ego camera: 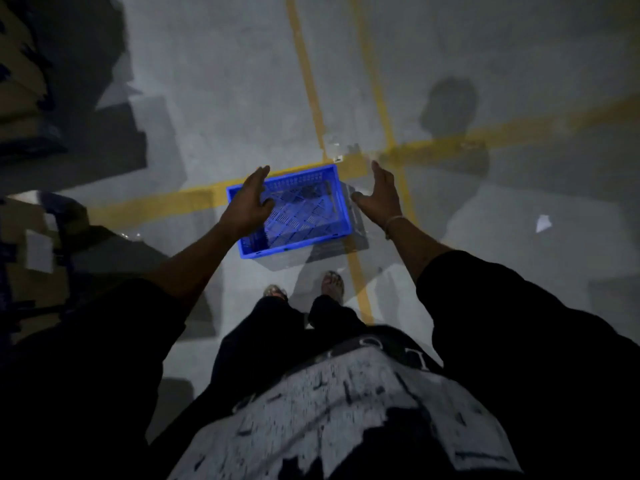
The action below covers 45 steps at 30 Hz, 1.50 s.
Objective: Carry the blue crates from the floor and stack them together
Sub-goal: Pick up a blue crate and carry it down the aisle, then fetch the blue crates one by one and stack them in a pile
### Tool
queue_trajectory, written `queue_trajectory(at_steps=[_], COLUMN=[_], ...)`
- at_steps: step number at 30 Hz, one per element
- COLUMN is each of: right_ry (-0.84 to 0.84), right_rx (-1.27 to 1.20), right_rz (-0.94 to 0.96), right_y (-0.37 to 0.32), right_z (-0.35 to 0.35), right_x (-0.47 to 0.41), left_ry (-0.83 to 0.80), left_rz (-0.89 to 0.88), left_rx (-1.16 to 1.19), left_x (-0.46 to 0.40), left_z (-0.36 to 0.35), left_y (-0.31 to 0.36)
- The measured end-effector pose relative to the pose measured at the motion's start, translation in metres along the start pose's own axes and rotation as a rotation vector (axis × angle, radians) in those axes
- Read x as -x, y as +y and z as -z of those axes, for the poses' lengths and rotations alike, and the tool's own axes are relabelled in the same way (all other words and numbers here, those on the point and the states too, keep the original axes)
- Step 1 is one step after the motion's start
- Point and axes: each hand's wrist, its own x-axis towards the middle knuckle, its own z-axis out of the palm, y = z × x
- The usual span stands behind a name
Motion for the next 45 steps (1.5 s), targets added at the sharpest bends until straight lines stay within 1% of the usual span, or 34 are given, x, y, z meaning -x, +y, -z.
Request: queue_trajectory(at_steps=[3, 5, 7, 11, 15, 18, 20, 22, 25, 29, 35, 38, 45], right_ry=[0.098, 0.14, 0.175, 0.295, 0.429, 0.524, 0.6, 0.643, 0.757, 0.891, 1.1, 1.191, 1.368], right_rx=[-0.071, -0.109, -0.152, -0.275, -0.409, -0.443, -0.47, -0.496, -0.536, -0.606, -0.738, -0.786, -0.826], right_rz=[-0.024, -0.055, -0.099, -0.196, -0.331, -0.385, -0.459, -0.505, -0.595, -0.712, -0.825, -0.877, -1.011], right_y=[0.003, 0.008, 0.014, 0.022, 0.024, 0.033, 0.044, 0.049, 0.07, 0.097, 0.143, 0.169, 0.222], right_z=[0.022, 0.031, 0.036, 0.041, 0.033, 0.023, 0.014, 0.005, -0.012, -0.031, -0.067, -0.084, -0.125], right_x=[0.036, 0.06, 0.083, 0.134, 0.201, 0.253, 0.29, 0.32, 0.383, 0.466, 0.59, 0.655, 0.8], left_ry=[-0.023, -0.059, -0.11, -0.251, -0.395, -0.507, -0.598, -0.642, -0.743, -0.892, -1.049, -1.14, -1.34], left_rz=[-0.055, -0.066, -0.113, -0.231, -0.28, -0.346, -0.382, -0.394, -0.474, -0.528, -0.634, -0.655, -0.793], left_rx=[0.053, 0.06, 0.055, -0.012, -0.036, -0.052, -0.094, -0.108, -0.142, -0.167, -0.234, -0.276, -0.377], left_x=[0.011, 0.013, 0.011, 0.006, 0.014, 0.023, 0.034, 0.044, 0.079, 0.128, 0.218, 0.277, 0.427], left_z=[0.001, 0.001, 0.002, -0.001, -0.011, -0.028, -0.045, -0.06, -0.094, -0.139, -0.228, -0.273, -0.382], left_y=[0.024, 0.035, 0.044, 0.067, 0.083, 0.088, 0.093, 0.096, 0.109, 0.134, 0.168, 0.181, 0.196])
